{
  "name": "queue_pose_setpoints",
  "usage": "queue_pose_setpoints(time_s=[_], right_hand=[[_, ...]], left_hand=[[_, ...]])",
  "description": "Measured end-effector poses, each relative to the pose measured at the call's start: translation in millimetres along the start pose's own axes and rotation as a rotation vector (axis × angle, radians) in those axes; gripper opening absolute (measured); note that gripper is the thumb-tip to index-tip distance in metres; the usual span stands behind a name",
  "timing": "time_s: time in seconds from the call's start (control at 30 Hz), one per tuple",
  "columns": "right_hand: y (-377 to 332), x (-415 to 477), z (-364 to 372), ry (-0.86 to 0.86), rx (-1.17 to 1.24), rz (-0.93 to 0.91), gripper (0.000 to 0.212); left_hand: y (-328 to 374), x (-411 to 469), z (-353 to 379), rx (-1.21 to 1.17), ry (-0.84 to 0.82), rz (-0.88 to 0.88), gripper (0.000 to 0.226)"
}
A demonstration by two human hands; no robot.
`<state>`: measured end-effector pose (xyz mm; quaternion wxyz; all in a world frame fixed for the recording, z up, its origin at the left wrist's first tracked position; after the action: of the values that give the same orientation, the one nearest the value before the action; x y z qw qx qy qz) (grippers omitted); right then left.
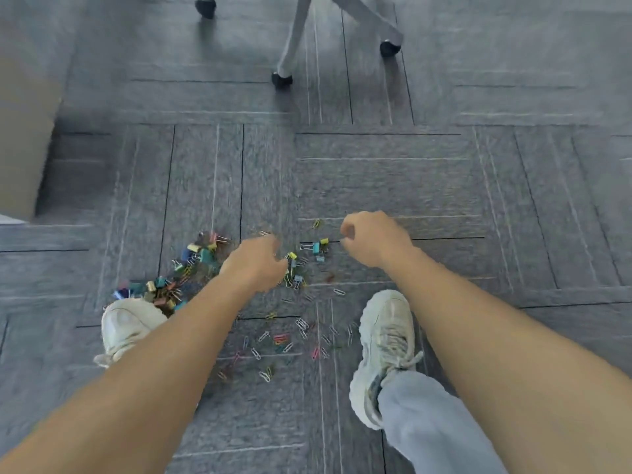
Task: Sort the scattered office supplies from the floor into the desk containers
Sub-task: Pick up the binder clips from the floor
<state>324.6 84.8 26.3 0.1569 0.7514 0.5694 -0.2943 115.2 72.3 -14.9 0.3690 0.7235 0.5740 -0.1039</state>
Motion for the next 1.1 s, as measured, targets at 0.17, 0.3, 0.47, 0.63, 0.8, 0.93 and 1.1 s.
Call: queue_pose_setpoints(time_s=[0.17,0.3,0.47,0.63,0.8,0.93,1.1], right_hand=[[3.4,87.7,69.6,-0.074,-0.004,-0.012,0.018],[10.6,134.9,117.2,-0.084,0.037,-0.015,0.024],[8.6,158.7,146.3,-0.063,0.158,-0.042,0.018],[12.5,160.5,152.8,-0.030,0.182,-0.007,0.009],[11.3,159.1,153.0,-0.061,0.108,-0.107,0.018],[11.7,163.6,150.0,-0.060,0.043,-0.148,0.018],[13.0,165.1,147.8,-0.052,0.086,-0.143,0.017]], left_hand=[[-21.6,78.4,56.8,0.001,-0.043,0.063,0.053],[-31.1,117.7,89.3,0.058,-0.075,0.026,0.058],[-9.0,140.3,100.2,0.277,-0.058,0.149,0.053],[-3.1,150.7,100.1,0.290,-0.003,0.114,0.051],[4.6,157.1,102.0,0.223,0.051,0.093,0.044],[14.2,162.7,103.8,0.216,0.088,0.111,0.036],[15.2,156.5,95.5,0.154,0.122,0.120,0.025]])
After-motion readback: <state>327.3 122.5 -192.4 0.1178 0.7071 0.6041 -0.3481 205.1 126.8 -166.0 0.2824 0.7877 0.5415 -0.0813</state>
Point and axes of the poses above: each hand's wrist, its own x-axis towards the middle knuckle, its own z-axis out of the palm, y = z × x, the point moved 6 cm from there along x, towards the middle knuckle, and after that the axes turned 13 degrees about z, right-handed, at the moved point
